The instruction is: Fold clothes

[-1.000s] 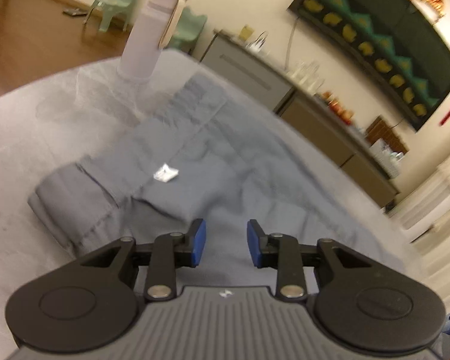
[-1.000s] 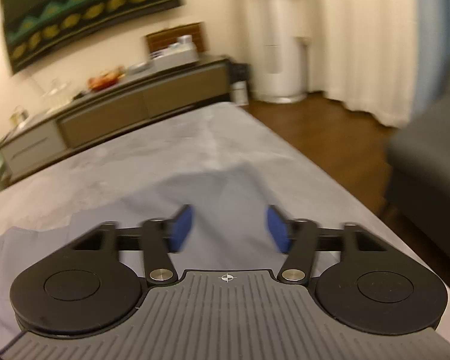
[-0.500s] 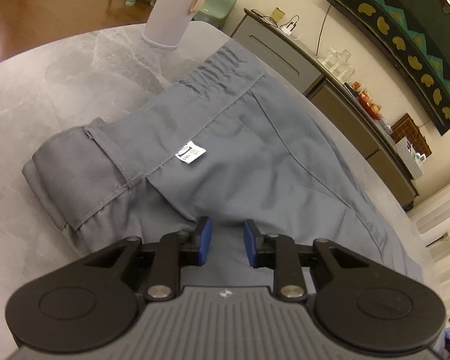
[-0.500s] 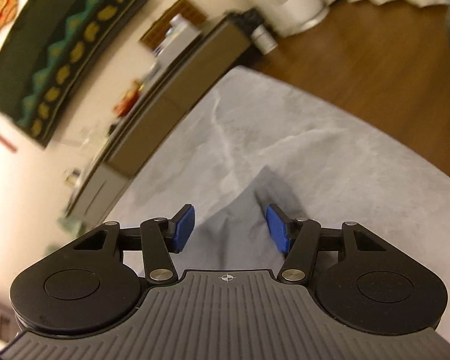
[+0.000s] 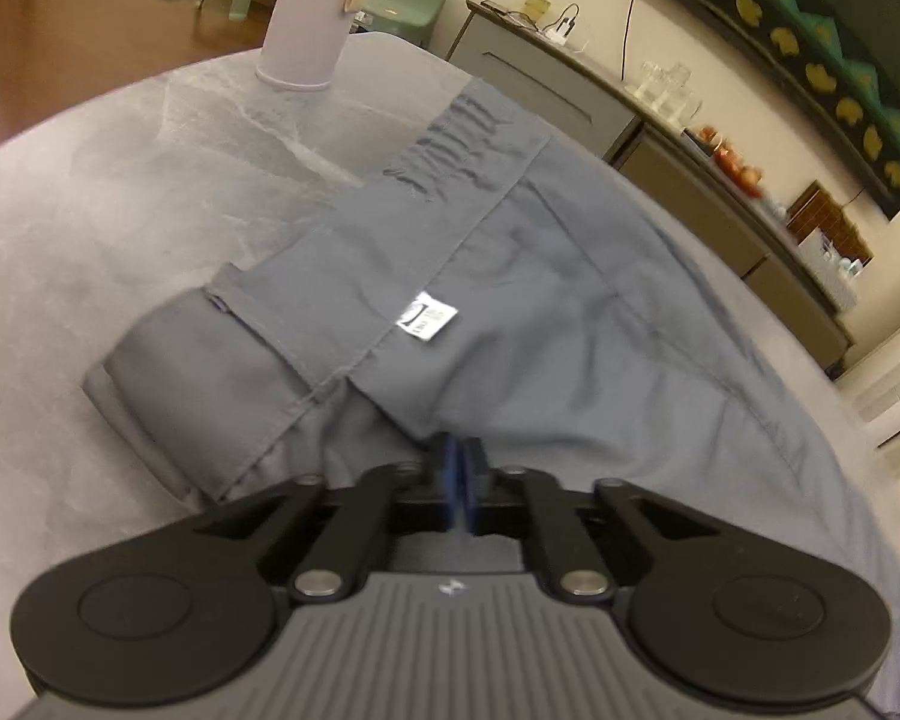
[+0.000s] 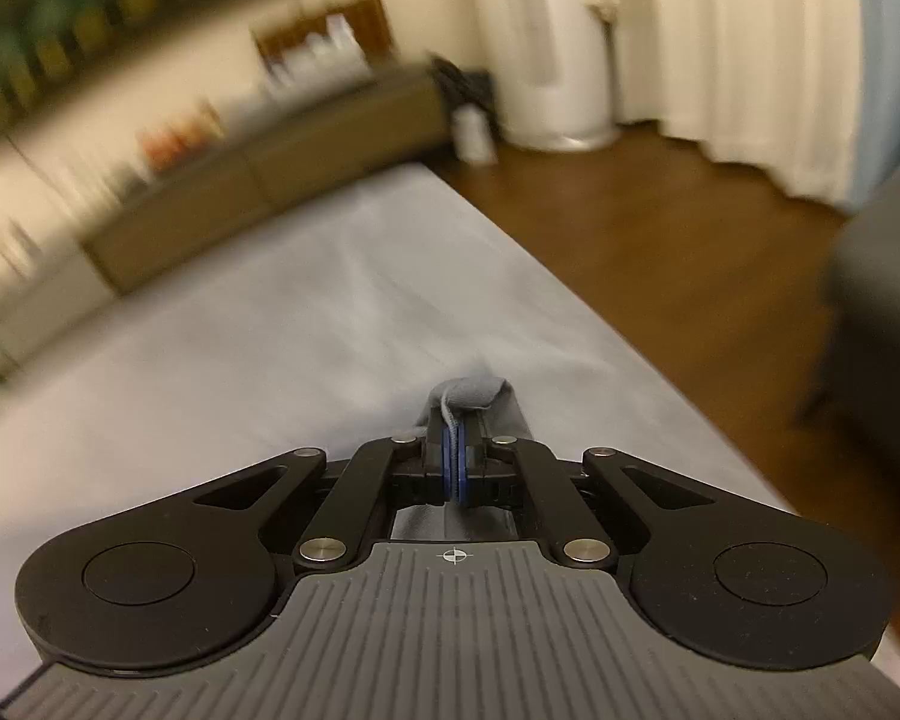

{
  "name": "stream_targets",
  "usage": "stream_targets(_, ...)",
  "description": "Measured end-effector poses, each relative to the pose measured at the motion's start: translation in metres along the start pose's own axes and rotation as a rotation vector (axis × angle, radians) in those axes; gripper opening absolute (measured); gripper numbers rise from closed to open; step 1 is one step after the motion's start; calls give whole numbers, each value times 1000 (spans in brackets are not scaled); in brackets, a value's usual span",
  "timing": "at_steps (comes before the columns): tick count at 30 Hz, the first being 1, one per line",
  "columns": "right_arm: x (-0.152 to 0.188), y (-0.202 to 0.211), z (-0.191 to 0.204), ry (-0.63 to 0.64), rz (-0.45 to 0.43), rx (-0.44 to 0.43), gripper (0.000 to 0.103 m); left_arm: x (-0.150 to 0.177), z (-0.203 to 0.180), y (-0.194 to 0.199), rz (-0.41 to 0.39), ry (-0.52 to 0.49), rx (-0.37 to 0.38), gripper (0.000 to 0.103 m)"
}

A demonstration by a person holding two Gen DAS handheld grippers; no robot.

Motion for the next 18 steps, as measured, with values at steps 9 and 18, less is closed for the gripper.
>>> stream_targets(9, -33, 110, -24, 67, -235, 102, 47, -7, -27, 30, -104, -1, 145, 39)
stream_targets(18, 65, 105, -50, 196, 50, 54, 36, 9, -14, 17, 25, 19, 85, 34)
Point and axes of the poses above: each gripper's, at about its wrist camera, not at the fingertips, and y roughly against the way its jaws point, z to its left, x to its underside, the point moved 6 cm from there along -y, roughly the way its jaws point, and after that the axes turned 11 degrees about -z, right-handed, at the moved point
